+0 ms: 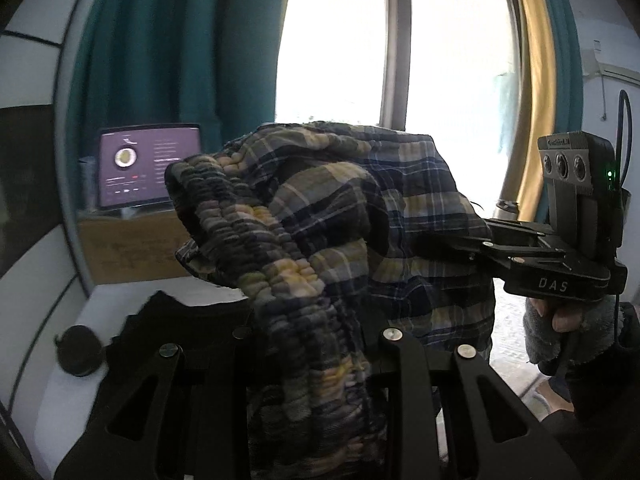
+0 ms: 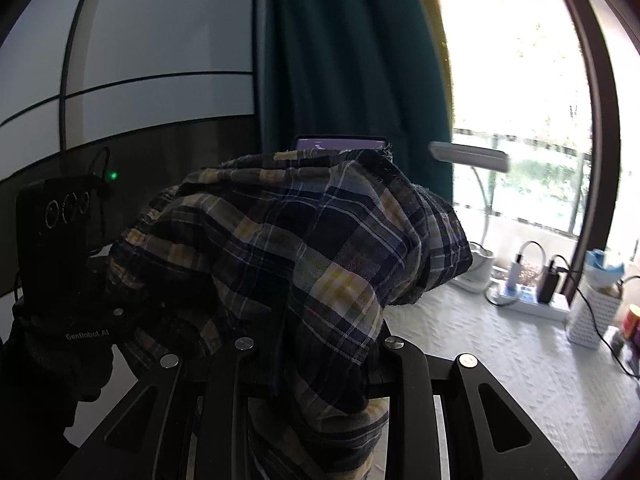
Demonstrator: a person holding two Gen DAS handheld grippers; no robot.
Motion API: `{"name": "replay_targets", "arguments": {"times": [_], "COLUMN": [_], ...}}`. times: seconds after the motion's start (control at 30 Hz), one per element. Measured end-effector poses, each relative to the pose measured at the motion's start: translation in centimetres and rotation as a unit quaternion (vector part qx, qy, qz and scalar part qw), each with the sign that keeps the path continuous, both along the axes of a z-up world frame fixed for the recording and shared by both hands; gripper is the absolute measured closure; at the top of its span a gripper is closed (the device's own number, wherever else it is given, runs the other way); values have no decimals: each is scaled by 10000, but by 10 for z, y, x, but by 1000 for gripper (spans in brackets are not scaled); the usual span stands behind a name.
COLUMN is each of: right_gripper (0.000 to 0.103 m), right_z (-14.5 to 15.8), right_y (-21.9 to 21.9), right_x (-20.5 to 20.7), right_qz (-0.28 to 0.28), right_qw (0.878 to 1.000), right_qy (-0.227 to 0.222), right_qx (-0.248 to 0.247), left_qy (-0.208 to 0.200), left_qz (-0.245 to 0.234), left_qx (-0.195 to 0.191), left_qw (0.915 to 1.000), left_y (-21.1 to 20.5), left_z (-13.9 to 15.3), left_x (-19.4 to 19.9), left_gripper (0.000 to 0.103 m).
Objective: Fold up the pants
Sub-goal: 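Carry the held pants with both tools toward the black garment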
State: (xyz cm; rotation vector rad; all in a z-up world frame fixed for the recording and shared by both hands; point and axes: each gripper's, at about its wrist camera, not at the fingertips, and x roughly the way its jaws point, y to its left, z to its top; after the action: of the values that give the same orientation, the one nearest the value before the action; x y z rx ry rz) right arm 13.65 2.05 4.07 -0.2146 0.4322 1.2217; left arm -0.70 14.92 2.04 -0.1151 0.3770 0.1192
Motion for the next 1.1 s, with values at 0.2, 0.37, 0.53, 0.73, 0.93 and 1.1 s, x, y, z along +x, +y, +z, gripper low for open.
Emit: {"name": "replay_targets", "arguments": {"times": [0.2,0.37,0.53,0.73,0.93,1.1], "right_gripper": [75,75,75,75,75,75], "right_z": [-12,-35,-62,-93,-122,-149], "right_y": [36,57,72,86,102,111], "right_x": [1,13,34,65,95,116], "right_qz": [168,113,-34,-199,-265,-290], "right_qw": [9997,9989,9967,9921,9866,9809], "right_qy": [170,353,640,991,1336,1629], "right_qx": [-92,-297,-503,-740,-898,-1026], "left_qy": [142,510,887,1255,1660,2071], "left_qz": [218,188,112,37,123,284], "left_qx": [-9,-130,-305,-514,-727,-917], "left_qw": [9997,9984,9955,9907,9834,9736], "left_y": [27,49,66,80,93,108], "left_z": [-9,-29,-54,-78,-102,-123], "left_x": [-4,11,37,69,97,112], "left_gripper": [77,77,77,77,77,73]}}
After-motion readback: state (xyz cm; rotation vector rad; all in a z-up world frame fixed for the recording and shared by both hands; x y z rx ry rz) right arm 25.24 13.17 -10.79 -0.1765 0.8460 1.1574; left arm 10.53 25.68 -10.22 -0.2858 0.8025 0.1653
